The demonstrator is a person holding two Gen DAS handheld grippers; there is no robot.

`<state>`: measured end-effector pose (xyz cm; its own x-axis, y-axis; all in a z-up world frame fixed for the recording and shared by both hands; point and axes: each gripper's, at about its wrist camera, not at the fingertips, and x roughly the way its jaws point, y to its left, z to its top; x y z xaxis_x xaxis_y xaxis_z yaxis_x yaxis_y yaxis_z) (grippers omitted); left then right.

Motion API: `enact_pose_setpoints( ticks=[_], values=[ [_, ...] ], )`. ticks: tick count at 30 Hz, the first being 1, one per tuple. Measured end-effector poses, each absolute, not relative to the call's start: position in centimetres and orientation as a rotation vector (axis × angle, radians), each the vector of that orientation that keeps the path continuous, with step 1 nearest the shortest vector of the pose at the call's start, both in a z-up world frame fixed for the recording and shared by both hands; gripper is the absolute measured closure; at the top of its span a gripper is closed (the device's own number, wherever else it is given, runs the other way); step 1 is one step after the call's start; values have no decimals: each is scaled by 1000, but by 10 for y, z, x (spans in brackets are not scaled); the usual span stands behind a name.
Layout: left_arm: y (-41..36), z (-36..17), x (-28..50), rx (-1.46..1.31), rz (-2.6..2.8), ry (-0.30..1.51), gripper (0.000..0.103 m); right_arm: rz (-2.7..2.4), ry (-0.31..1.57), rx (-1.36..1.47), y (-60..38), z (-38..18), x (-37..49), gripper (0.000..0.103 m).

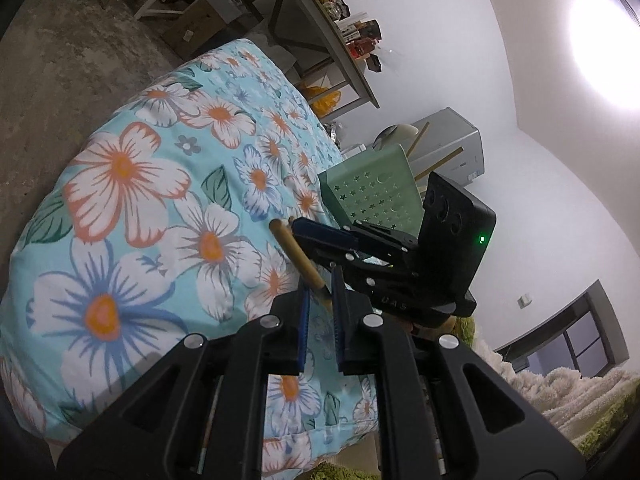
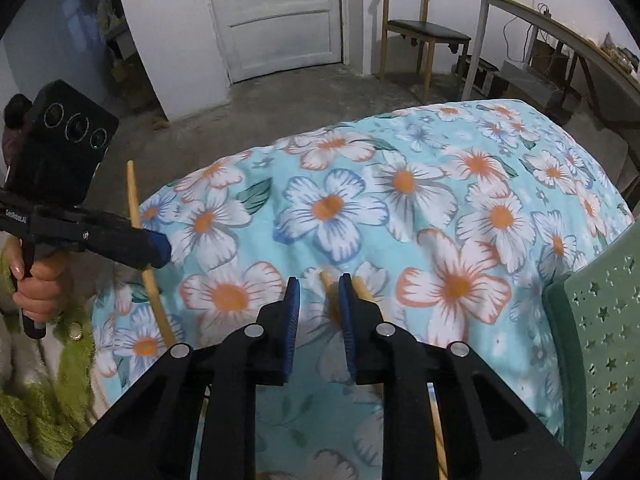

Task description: Organize utensils

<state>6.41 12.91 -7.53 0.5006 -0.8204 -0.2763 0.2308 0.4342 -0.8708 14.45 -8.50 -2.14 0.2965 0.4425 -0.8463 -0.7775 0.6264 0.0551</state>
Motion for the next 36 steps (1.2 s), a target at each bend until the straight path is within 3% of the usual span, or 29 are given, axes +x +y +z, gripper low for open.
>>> enact_pose_setpoints(
  ticks=[7, 14, 26, 36],
  values=[
    [132, -77, 66, -866, -761, 787, 93, 828, 952, -585, -67, -35, 137, 84],
    [132, -78, 65, -866, -753, 791, 93, 745, 867, -572, -68, -20, 127, 97],
    [139, -54, 61, -816, -705, 726, 94, 417, 508, -116, -182, 114, 93, 97],
    [125, -20, 50, -706, -610, 667, 95, 271, 422, 72, -245, 117, 38, 97]
  ],
)
